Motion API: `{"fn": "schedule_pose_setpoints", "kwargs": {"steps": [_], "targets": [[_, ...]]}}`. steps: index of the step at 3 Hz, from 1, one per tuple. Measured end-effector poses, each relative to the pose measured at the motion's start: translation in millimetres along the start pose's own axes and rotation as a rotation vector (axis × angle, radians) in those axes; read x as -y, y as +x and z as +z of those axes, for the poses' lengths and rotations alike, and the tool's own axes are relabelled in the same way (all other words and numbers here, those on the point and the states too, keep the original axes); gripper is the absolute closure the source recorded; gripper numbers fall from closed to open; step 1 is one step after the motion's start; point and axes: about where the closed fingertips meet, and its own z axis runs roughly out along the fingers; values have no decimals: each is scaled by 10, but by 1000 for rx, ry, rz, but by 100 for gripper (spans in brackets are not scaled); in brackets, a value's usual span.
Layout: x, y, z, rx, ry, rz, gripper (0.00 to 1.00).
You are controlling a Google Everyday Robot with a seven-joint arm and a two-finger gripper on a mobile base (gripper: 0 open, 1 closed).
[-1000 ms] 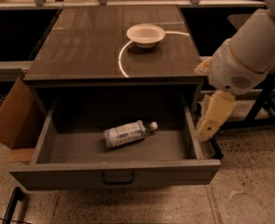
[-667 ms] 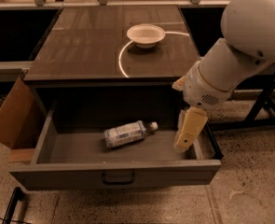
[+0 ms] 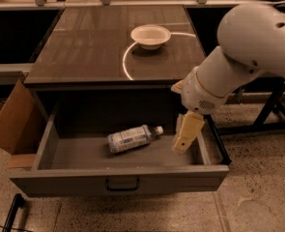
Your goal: Pick blue plastic bottle from top drawer and place on counter
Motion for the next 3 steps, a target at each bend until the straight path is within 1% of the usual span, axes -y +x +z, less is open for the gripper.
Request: {"fn": "schedule_pose_setpoints", "kwargs": {"steps": [1, 2, 3], "targets": [[188, -92, 419, 58, -11, -30, 0], [295, -145, 955, 98, -74, -38, 0], [295, -145, 955, 98, -74, -38, 0]]}}
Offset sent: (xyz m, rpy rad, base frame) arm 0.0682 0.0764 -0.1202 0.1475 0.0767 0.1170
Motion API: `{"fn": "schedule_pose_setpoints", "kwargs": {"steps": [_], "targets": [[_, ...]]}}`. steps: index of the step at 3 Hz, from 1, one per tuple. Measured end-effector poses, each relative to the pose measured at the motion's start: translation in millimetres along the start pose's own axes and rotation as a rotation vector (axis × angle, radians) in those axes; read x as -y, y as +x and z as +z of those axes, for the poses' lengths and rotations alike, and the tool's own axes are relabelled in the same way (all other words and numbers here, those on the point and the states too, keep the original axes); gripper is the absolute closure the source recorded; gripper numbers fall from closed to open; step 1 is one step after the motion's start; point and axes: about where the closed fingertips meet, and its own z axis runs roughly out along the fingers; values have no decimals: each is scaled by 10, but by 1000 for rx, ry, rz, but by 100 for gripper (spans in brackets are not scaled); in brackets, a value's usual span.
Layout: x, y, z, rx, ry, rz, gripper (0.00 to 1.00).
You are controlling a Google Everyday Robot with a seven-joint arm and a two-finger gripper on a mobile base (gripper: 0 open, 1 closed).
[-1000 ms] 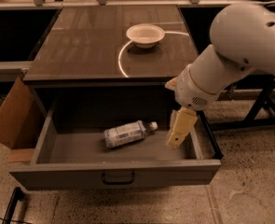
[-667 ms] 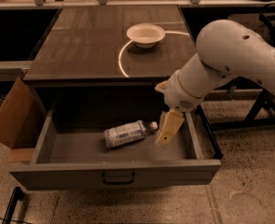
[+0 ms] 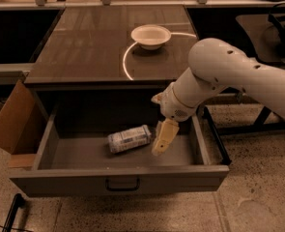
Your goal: Pick blue plastic bottle from top drawer and place on counter
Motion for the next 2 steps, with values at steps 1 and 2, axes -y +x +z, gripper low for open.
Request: {"fn": "schedule_pose_setpoints", "kwargs": {"steps": [1, 2], "targets": [[66, 5, 244, -23, -28, -35, 0], [170, 50, 506, -2, -61, -73, 0]]}}
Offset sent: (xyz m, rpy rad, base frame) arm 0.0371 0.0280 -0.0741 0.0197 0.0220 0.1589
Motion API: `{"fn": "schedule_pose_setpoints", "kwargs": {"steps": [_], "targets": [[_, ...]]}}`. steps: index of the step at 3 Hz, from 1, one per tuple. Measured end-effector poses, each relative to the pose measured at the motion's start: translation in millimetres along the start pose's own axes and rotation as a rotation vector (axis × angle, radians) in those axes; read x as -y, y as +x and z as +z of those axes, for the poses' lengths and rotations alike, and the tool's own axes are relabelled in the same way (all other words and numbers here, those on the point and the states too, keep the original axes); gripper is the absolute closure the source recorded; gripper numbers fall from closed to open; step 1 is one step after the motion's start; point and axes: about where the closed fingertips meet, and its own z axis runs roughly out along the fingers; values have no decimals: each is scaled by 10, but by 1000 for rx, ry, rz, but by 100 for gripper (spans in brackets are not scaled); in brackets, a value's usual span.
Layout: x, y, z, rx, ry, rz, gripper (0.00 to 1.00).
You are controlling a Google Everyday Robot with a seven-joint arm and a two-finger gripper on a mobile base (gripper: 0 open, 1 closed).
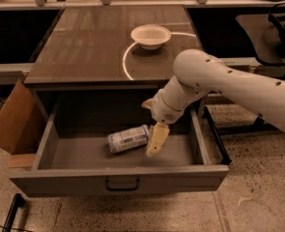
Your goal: Pick blue plastic bottle from top drawer and place on counter
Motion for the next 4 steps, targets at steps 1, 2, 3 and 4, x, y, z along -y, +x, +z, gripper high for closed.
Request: {"fn": "schedule_pose_setpoints", "kwargs": {"steps": [1, 2, 3, 4], "targets": [[104, 50, 229, 8, -11, -29, 0], [186, 43, 465, -26, -18, -50, 0], [232, 32, 707, -69, -41, -59, 19], [235, 47, 869, -91, -63, -57, 42]]}}
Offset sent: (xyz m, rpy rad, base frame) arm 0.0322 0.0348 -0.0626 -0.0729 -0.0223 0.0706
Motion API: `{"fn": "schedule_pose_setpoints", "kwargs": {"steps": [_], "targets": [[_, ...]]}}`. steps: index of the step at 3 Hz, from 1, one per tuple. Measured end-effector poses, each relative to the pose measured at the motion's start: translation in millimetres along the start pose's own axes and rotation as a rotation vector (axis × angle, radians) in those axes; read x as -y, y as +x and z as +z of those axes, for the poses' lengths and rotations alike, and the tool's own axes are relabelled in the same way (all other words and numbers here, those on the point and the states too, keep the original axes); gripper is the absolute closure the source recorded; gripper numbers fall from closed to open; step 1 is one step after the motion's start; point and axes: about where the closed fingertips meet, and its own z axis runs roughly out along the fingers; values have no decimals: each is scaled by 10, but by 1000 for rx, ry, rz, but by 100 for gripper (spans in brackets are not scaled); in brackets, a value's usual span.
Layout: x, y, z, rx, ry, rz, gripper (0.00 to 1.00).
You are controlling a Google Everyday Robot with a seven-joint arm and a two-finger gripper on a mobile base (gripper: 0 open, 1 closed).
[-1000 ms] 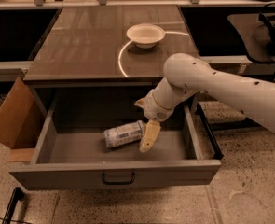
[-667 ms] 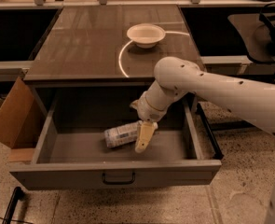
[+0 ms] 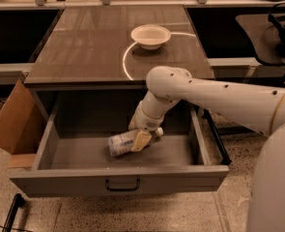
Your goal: Pick blue plastic bottle from top drawer and place on counter
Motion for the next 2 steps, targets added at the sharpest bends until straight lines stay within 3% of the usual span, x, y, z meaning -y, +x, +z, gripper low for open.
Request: {"fn": "schedule_pose_setpoints", "kwargs": {"steps": [1, 2], "targets": [[-35, -3, 77, -13, -10, 0, 65], [-157, 1, -157, 1, 39, -2, 89]]}}
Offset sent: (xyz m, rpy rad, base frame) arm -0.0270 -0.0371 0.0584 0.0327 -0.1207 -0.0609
